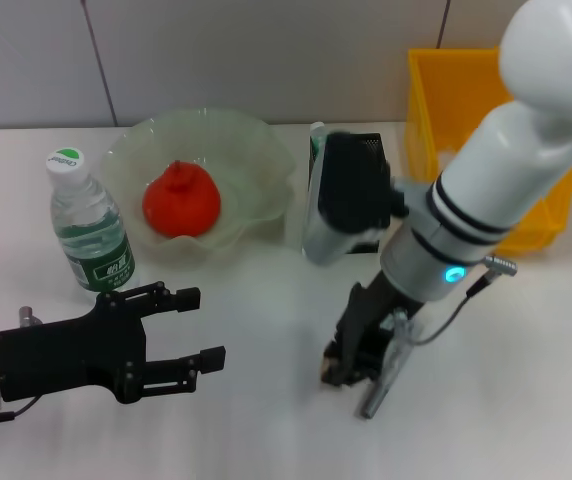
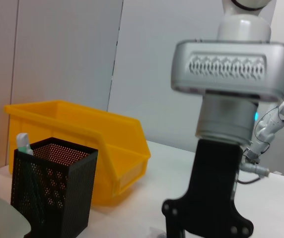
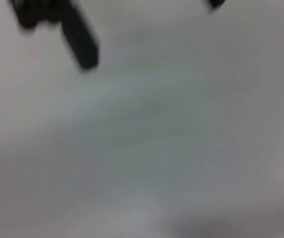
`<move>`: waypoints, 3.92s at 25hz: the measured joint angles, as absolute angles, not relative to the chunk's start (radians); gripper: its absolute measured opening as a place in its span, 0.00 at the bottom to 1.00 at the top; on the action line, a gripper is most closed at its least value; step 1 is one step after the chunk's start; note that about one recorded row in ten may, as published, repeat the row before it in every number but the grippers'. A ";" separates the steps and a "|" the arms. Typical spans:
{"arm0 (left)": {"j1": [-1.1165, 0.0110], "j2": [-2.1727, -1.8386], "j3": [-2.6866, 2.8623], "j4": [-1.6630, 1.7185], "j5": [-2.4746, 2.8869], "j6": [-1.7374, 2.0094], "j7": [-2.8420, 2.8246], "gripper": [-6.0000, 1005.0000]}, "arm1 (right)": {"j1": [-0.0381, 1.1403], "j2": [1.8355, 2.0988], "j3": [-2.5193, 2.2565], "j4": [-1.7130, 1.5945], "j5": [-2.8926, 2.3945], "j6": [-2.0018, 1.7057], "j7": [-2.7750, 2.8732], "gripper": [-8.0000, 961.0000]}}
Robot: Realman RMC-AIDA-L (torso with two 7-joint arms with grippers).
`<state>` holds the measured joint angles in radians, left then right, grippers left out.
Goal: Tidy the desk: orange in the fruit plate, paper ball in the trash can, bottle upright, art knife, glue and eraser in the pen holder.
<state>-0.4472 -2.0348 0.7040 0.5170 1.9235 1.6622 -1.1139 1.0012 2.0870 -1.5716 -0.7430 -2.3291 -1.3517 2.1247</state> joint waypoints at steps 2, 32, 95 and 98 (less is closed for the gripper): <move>-0.447 -2.035 0.704 0.517 1.923 1.662 -1.114 0.81 | 1.001 2.084 -1.516 -0.764 -2.329 -1.373 2.133 0.27; -0.452 -2.038 0.704 0.515 1.924 1.669 -1.127 0.81 | 1.014 2.077 -1.099 -0.974 -2.645 -1.243 2.395 0.28; -0.459 -2.050 0.702 0.517 1.925 1.670 -1.102 0.81 | 1.262 2.082 -1.208 -0.582 -2.739 -1.595 2.823 0.82; -0.459 -2.054 0.697 0.517 1.924 1.669 -1.102 0.81 | 1.257 2.081 -1.206 -0.574 -2.740 -1.582 2.876 0.82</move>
